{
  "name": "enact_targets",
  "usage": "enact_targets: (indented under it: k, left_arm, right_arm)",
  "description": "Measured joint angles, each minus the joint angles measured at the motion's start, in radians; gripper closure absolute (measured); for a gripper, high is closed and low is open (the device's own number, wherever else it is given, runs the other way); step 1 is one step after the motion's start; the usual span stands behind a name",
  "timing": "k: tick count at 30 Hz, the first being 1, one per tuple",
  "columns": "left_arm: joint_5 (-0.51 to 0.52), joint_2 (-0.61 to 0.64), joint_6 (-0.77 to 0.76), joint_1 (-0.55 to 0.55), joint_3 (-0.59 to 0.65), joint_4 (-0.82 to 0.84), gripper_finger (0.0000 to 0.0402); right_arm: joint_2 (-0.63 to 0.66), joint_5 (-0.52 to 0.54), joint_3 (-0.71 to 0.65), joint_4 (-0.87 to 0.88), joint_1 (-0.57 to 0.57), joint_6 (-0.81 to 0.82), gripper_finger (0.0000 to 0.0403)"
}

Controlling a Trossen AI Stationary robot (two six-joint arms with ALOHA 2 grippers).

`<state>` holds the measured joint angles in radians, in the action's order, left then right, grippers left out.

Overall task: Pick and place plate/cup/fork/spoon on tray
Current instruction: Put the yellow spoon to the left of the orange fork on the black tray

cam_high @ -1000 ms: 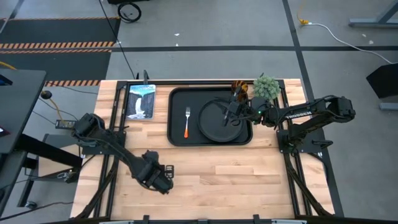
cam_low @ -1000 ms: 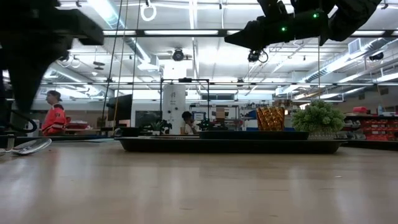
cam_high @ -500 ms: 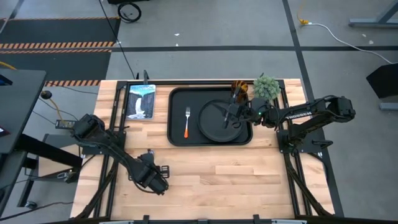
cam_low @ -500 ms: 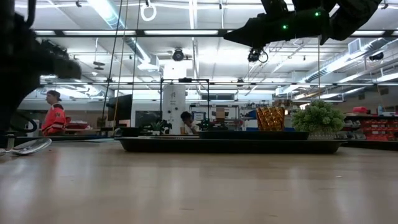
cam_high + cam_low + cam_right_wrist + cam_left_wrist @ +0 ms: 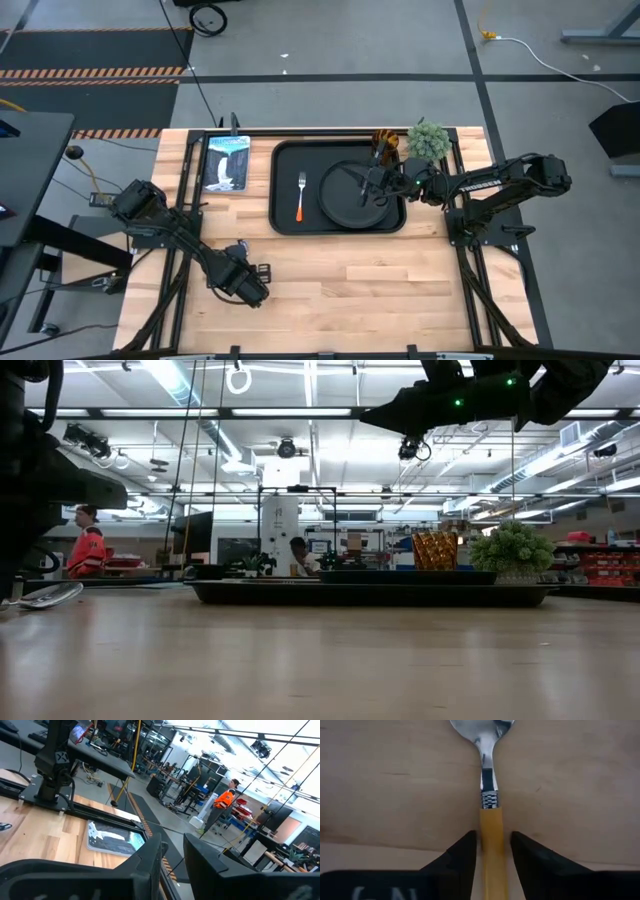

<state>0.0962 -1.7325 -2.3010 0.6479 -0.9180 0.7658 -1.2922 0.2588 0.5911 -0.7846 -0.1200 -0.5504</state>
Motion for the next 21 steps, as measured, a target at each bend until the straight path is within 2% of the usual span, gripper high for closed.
enact_targets:
  k: [11, 21]
  left_arm:
    - [0.008, -0.002, 0.0, 0.0, 0.0, -0.008, 0.0342]
    - [0.029, 0.006, -0.001, -0.006, 0.002, -0.001, 0.0335]
  right_arm:
    - [0.0, 0.0, 0.0, 0.0, 0.0, -0.002, 0.0314]
    - [0.0, 0.0, 0.0, 0.0, 0.0, -0.002, 0.0314]
